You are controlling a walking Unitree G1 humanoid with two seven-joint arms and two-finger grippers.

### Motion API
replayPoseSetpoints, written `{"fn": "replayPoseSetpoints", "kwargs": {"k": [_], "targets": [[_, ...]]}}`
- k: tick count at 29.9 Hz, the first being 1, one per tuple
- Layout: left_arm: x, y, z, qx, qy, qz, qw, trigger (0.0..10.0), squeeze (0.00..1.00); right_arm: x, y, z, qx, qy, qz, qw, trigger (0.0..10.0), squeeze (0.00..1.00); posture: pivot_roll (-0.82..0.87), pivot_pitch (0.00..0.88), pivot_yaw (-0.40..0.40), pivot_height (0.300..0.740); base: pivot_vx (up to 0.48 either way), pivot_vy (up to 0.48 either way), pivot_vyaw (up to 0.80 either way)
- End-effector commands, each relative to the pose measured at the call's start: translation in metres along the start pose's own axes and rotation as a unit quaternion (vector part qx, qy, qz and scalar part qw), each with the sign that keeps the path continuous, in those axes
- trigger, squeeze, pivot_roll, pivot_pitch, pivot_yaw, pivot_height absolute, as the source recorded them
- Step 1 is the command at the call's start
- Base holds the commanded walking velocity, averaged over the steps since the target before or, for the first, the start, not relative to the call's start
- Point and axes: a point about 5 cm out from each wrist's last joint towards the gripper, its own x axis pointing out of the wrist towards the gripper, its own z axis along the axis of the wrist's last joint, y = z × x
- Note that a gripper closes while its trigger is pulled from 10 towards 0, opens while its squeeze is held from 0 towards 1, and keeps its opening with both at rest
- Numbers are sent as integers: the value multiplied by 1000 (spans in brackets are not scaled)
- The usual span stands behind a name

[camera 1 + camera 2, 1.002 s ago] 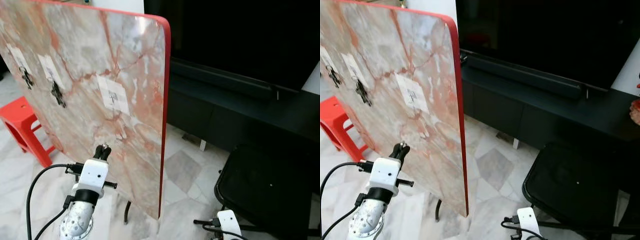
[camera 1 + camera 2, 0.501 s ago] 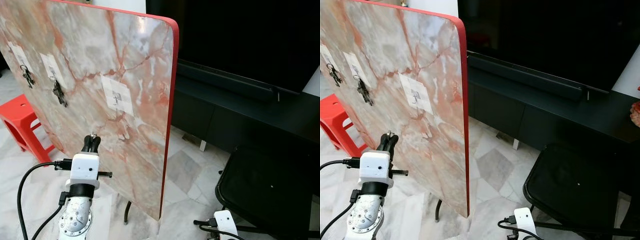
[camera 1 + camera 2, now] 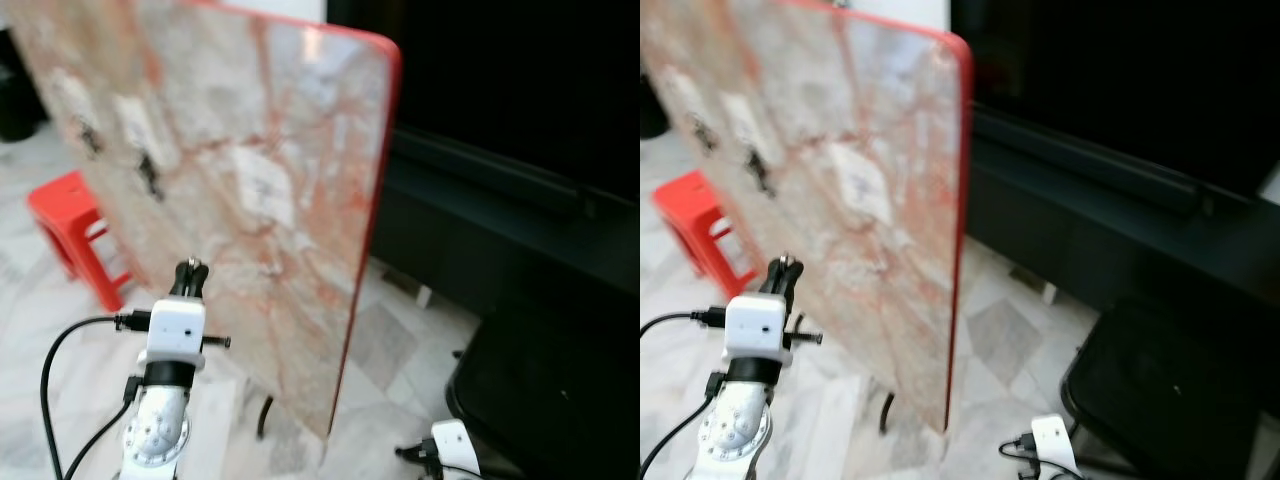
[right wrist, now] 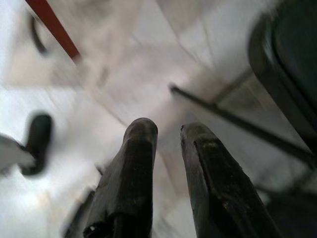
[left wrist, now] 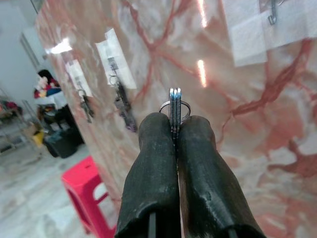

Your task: Hang keys on a hook

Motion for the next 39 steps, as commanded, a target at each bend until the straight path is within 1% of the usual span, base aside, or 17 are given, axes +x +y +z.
{"fn": "replayPoseSetpoints", "kwargs": {"k": [1,15,34,39], "targets": [[2,-6,8,0,-21,-11,1000,10000,0,-2,-6,-10,8,11,-9,1000,10000,0,47,21,-38,740,0,0,0],[3,-6,9,0,-23,-13,1000,10000,0,-2,-6,-10,6,11,-9,1000,10000,0,47,21,-38,740,0,0,0],[2,-8,10,2,-26,-19,999,10000,0,-2,-5,-10,4,11,-7,1000,10000,0,50,22,-38,740,291,0,0],[2,-9,12,2,-31,-22,999,10000,0,-2,-5,-10,4,12,-7,1000,10000,0,51,22,-36,740,100,0,0]]}}
